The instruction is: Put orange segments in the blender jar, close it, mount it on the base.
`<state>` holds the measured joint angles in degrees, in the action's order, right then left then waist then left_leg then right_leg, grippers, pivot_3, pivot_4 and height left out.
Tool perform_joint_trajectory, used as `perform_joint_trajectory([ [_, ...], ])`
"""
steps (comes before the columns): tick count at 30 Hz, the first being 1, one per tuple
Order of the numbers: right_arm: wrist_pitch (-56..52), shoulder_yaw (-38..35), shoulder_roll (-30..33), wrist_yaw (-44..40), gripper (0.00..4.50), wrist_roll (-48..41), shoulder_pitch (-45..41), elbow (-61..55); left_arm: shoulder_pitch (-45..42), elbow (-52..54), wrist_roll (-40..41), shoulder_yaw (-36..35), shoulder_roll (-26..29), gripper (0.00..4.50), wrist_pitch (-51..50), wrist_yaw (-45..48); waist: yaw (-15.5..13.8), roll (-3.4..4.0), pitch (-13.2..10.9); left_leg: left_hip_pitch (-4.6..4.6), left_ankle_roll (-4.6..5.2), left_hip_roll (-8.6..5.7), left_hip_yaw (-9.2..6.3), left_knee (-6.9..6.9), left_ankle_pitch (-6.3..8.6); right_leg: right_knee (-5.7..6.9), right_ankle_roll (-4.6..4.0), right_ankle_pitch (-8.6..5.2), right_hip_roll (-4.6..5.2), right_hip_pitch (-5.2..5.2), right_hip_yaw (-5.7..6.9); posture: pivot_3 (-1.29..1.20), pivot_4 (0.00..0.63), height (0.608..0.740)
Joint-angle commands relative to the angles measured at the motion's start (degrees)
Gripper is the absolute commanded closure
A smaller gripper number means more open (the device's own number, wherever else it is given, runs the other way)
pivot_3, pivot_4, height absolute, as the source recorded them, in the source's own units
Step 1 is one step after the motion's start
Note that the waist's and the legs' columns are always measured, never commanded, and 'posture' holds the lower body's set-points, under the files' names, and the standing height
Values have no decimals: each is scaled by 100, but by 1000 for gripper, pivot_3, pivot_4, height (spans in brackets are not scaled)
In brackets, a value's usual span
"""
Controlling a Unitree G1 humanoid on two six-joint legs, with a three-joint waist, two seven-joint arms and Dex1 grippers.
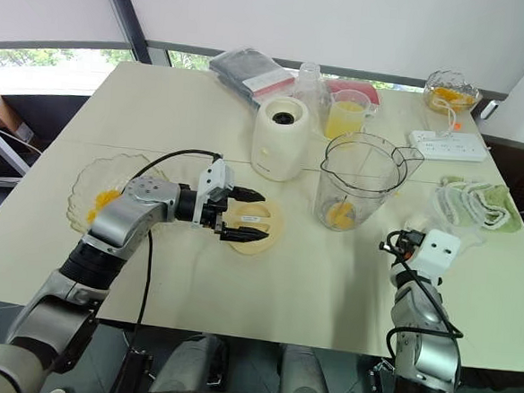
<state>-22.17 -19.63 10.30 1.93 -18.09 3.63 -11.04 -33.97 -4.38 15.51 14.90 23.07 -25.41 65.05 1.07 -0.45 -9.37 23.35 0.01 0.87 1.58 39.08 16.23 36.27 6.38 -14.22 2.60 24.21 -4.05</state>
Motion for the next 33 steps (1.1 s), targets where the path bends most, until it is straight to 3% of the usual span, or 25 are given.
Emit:
perform_joint_trajectory([
  [1,24,-333,-126,269,4116,-61,276,-810,-116,81,24,1,8,0,111,50,-1,0,0,1,0,1,1,0,0,0,0,0,2,0,0,0,150,740],
  [8,-43,-871,-217,471,4116,-202,997,-1981,-101,57,16,16,23,0,138,104,-6,0,0,2,0,3,0,0,0,-1,0,-2,2,2,0,0,150,740],
  [12,-106,-1018,-162,500,2282,-210,1020,-2033,-119,15,-2,54,-22,0,163,130,13,-1,0,-1,0,4,1,0,0,-1,-1,-1,0,1,0,0,150,740],
  [13,-102,-1019,-129,500,1559,-163,1005,-2004,-129,1,-5,59,-31,0,167,137,12,0,0,-1,0,4,1,0,0,-1,-2,-1,-1,1,0,0,150,740],
  [14,-96,-1028,-96,486,1329,-161,941,-1919,-143,-18,-6,66,-39,0,177,149,11,0,0,-1,0,3,1,0,0,-1,-2,-1,-1,1,0,0,150,740],
  [24,49,-1213,204,539,1329,49,282,-976,-179,-54,-24,60,-32,0,212,158,-9,-1,-1,1,0,-3,0,-1,0,-2,-1,-2,-1,2,1,0,150,740],
  [33,314,-1336,300,470,1329,212,360,-545,-147,9,-16,8,47,0,192,83,1,-1,-1,1,0,-3,1,-1,0,-3,-1,-2,-1,2,0,0,150,740],
])
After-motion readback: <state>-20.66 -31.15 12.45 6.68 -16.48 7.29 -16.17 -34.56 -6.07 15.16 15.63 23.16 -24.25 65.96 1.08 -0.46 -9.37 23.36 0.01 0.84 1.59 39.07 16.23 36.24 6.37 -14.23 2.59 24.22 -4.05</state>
